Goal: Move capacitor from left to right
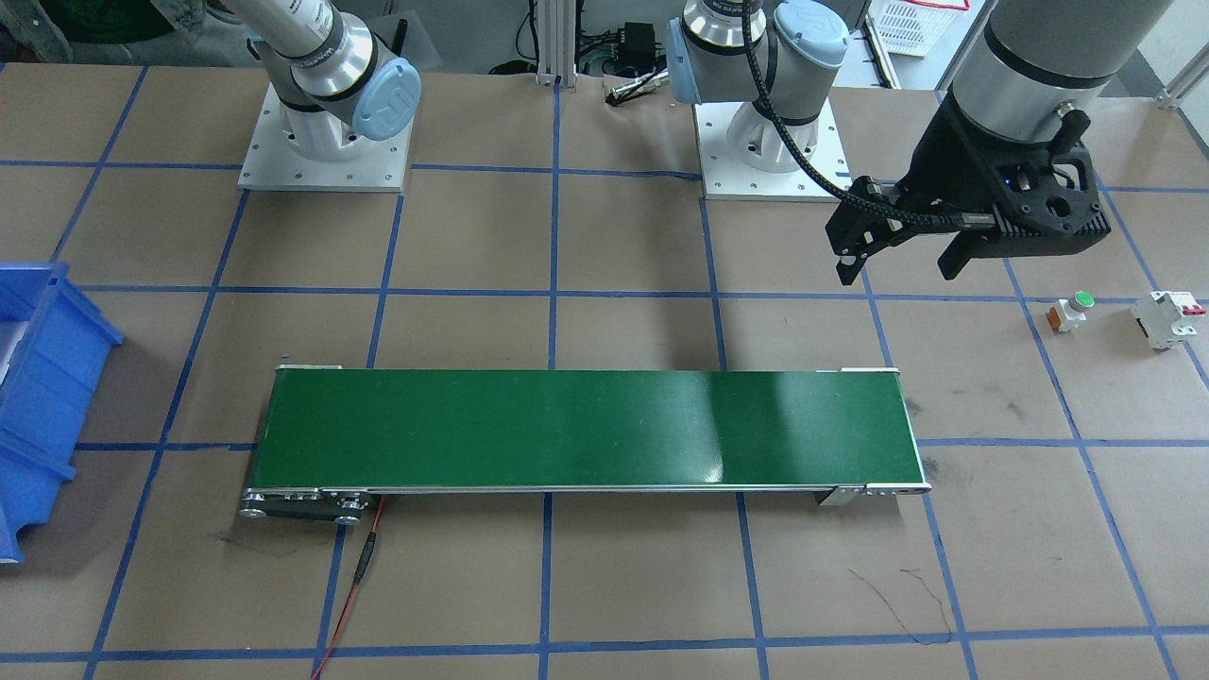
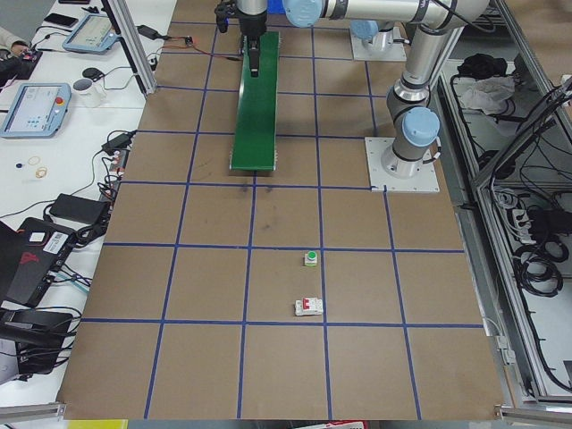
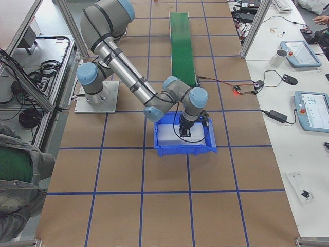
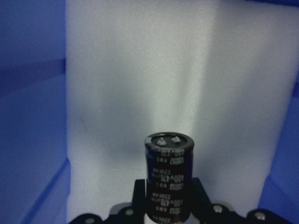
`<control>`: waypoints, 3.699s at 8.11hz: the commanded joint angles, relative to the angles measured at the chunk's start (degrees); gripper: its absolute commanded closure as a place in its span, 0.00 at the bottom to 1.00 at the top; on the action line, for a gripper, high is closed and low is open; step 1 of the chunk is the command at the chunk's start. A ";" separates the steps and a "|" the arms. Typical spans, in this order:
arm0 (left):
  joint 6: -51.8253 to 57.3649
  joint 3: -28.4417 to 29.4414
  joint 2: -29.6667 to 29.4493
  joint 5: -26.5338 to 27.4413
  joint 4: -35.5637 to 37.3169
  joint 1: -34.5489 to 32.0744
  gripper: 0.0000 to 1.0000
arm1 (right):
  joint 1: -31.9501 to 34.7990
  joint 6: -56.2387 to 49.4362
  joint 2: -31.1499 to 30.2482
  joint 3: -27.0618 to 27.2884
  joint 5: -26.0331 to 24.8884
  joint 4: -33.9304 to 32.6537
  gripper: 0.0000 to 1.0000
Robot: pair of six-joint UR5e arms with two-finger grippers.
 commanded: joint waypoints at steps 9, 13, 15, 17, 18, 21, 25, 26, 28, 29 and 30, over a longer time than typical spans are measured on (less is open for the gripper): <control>-0.04 0.00 0.00 -0.07 0.00 0.00 0.00 | -2.55 0.42 -3.80 -0.02 9.47 -5.43 0.00; -0.04 0.00 0.00 -0.07 0.00 0.00 0.00 | -2.03 0.50 -13.88 -0.81 8.86 -4.11 0.00; -0.04 0.00 0.00 -0.07 0.00 0.00 0.00 | -0.36 2.77 -18.91 -0.90 8.33 3.22 0.00; -0.04 0.00 0.00 -0.07 0.00 0.00 0.00 | 2.53 9.36 -21.29 -0.99 8.07 10.28 0.00; -0.04 0.00 0.00 -0.07 0.00 0.00 0.00 | 5.68 11.30 -22.96 -0.99 6.24 10.48 0.00; -0.04 0.00 0.00 -0.07 0.00 0.00 0.00 | 17.45 23.85 -25.78 -1.07 5.07 13.30 0.00; -0.04 0.00 0.00 -0.07 0.00 0.00 0.00 | 32.12 39.41 -25.79 -1.43 4.82 15.14 0.00; -0.04 0.00 0.00 -0.07 0.00 0.00 0.00 | 34.86 43.35 -25.61 -1.43 5.08 15.23 0.00; -0.04 0.00 0.00 0.02 0.00 0.00 0.00 | 37.17 46.64 -25.52 -1.34 5.34 15.40 0.00; -0.04 0.00 0.00 0.02 0.00 0.00 0.00 | 38.31 47.08 -25.44 -1.34 5.25 15.49 0.00; -0.04 0.00 0.00 0.02 0.00 0.00 0.00 | 39.71 48.83 -25.43 -1.34 5.08 15.58 0.00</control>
